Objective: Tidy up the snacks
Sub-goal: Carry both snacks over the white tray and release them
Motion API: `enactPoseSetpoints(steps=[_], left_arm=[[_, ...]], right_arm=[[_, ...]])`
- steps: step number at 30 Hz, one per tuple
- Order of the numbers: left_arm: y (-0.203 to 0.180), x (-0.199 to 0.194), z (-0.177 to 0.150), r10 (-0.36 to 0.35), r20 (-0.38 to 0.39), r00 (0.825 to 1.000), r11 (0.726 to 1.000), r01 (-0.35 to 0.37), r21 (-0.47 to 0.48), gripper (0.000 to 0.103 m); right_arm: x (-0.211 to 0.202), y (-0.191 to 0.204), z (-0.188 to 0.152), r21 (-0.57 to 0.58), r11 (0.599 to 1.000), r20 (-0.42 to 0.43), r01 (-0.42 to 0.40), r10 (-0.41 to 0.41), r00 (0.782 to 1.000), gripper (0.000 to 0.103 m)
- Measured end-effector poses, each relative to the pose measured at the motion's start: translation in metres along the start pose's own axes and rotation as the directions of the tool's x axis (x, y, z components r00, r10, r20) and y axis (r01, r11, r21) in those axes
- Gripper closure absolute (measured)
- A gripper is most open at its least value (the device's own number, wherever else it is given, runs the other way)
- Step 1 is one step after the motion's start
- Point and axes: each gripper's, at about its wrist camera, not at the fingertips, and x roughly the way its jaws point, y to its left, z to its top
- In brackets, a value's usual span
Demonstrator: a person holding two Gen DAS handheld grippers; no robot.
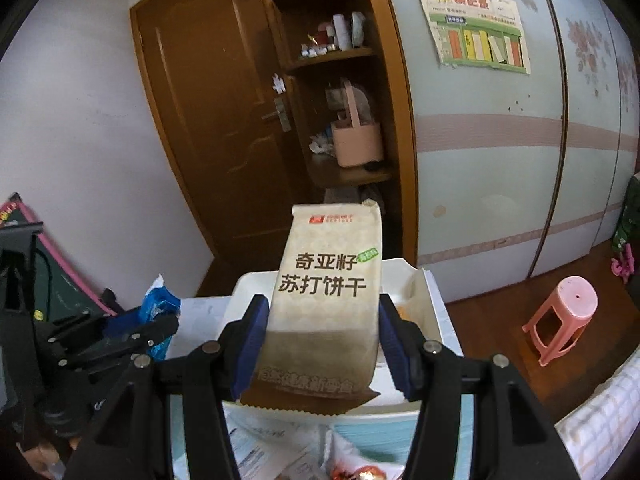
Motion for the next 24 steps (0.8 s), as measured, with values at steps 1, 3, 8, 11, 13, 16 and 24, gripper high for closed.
enactPoseSetpoints(steps=[1, 3, 8, 11, 13, 16, 24], left_arm=[[-0.002, 0.004, 0.002, 0.009, -0.004, 1.0, 1.0, -0.009, 0.001, 0.076], [-0.003, 0.013, 0.004, 0.019, -0.009, 1.0, 1.0, -0.019, -0.004, 0.076], [-0.002, 0.037, 0.006, 0.024, -0.073, 0.997, 0.999, -0.026, -0.029, 0.027], [0.007, 0.038, 0.005, 0.052, -0.049, 0.997, 0.997, -0.055, -0.059, 0.011], [0.014, 0.037, 0.002, 0.044, -0.05, 0.998, 0.996, -0.048, -0.08, 0.011], [0.022, 0.034, -0.004, 0.055, -0.062, 0.997, 0.994, -0.061, -0.09, 0.011], [0.042, 0.015, -0.02, 0.081, -0.067, 0.994, 0.991, -0.087, -0.105, 0.011]], right_arm=[[0.006, 0.001, 0.001, -0.007, 1.0, -0.007, 0.009, -0.009, 1.0, 0.049], [0.018, 0.002, 0.003, -0.026, 0.999, -0.023, 0.023, -0.024, 0.999, 0.05], [0.039, 0.011, -0.003, -0.069, 0.998, -0.103, -0.005, -0.002, 0.995, 0.044], [0.041, 0.01, -0.008, -0.072, 0.997, -0.121, -0.005, -0.004, 0.993, 0.037], [0.04, 0.008, -0.012, -0.065, 0.998, -0.136, -0.019, 0.01, 0.991, 0.03], [0.037, 0.007, -0.017, -0.065, 0.998, -0.148, -0.017, 0.007, 0.989, 0.03], [0.017, 0.007, -0.024, -0.039, 0.999, -0.154, -0.026, 0.02, 0.988, 0.03]])
